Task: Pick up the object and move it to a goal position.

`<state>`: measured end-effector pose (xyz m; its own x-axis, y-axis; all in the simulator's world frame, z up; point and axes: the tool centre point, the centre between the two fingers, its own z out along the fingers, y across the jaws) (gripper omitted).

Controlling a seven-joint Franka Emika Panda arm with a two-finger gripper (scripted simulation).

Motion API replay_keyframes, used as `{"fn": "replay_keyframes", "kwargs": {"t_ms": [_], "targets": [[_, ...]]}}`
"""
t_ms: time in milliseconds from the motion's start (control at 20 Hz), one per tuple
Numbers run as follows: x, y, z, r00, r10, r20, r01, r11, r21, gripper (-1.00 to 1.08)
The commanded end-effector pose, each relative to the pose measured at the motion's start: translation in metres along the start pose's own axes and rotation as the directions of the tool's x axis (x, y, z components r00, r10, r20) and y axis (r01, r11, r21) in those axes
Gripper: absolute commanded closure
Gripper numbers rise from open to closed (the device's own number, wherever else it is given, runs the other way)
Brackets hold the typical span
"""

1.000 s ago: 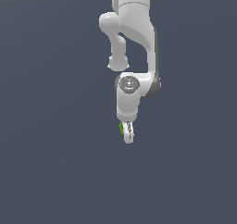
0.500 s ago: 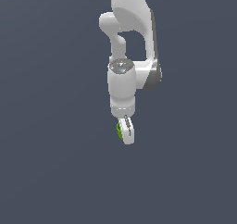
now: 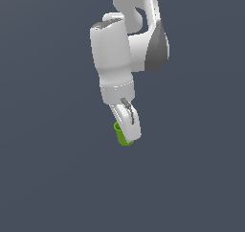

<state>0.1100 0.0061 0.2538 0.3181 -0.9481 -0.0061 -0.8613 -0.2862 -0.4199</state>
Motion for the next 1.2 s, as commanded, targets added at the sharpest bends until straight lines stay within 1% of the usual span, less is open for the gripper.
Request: {"fn": "replay_keyframes", "kwargs": {"t_ms": [0, 300, 550, 700, 850, 1000, 1150], "targets": [[0.006, -0.018, -0.024, 0.999, -0.033, 0.007, 0.033, 0.998, 0.055, 1.08], [0.016, -0.052, -0.077, 0.994, -0.104, 0.022, 0.098, 0.981, 0.170, 1.08], [0.022, -0.070, -0.111, 0.989, -0.147, 0.029, 0.136, 0.961, 0.240, 1.08], [0.024, -0.077, -0.126, 0.986, -0.166, 0.031, 0.151, 0.951, 0.270, 1.08], [0.026, -0.082, -0.137, 0.983, -0.179, 0.033, 0.161, 0.943, 0.291, 1.08], [0.027, -0.085, -0.144, 0.982, -0.187, 0.034, 0.168, 0.938, 0.304, 1.08], [0.028, -0.086, -0.146, 0.981, -0.189, 0.035, 0.169, 0.936, 0.308, 1.08]]}}
